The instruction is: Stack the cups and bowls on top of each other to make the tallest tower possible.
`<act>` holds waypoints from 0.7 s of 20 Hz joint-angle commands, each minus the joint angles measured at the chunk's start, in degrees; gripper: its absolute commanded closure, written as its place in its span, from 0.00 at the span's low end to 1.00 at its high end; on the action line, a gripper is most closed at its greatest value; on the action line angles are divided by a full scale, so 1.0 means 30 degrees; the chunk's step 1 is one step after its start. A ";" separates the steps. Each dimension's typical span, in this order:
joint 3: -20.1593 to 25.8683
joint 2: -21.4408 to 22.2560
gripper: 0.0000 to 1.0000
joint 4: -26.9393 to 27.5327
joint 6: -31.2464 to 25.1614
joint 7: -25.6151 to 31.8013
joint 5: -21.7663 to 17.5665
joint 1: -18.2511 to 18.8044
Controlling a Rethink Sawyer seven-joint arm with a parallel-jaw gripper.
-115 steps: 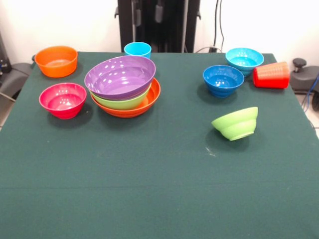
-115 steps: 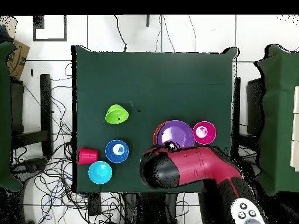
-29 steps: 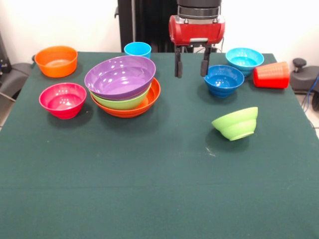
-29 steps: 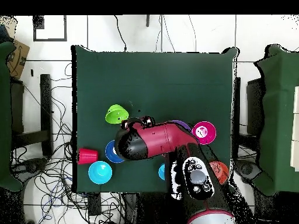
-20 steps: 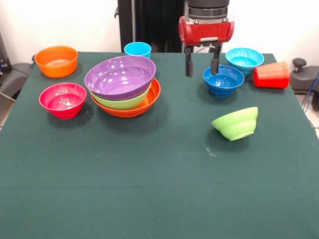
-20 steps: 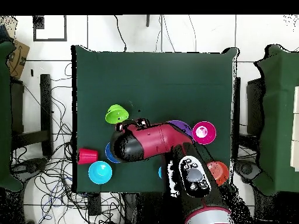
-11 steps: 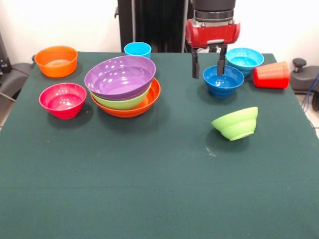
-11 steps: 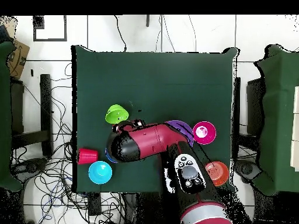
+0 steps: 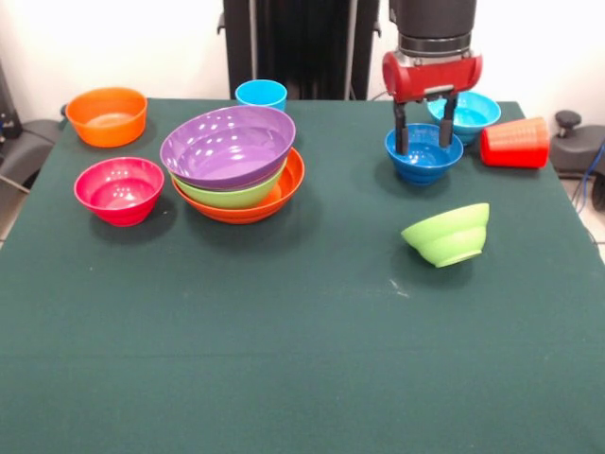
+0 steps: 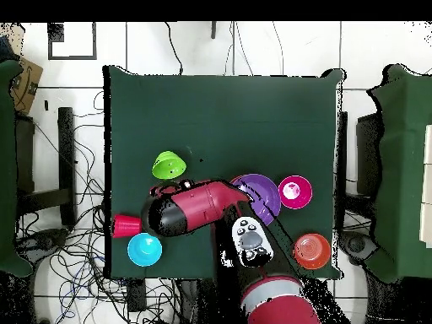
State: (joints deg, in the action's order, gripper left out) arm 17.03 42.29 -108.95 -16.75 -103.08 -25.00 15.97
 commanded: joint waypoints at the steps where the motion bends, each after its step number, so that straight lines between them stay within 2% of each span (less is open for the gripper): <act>1: -0.0076 -0.1520 0.00 0.0227 -0.1403 -0.1303 -0.0054 -0.0672; 8: -0.0812 -0.1686 0.00 0.0692 -0.2244 -0.1251 -0.0077 -0.1227; 14: -0.1256 -0.1595 0.00 0.0814 -0.2180 -0.1172 -0.0218 -0.1514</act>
State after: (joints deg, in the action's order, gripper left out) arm 14.61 38.83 -108.92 -17.66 -103.08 -25.00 12.64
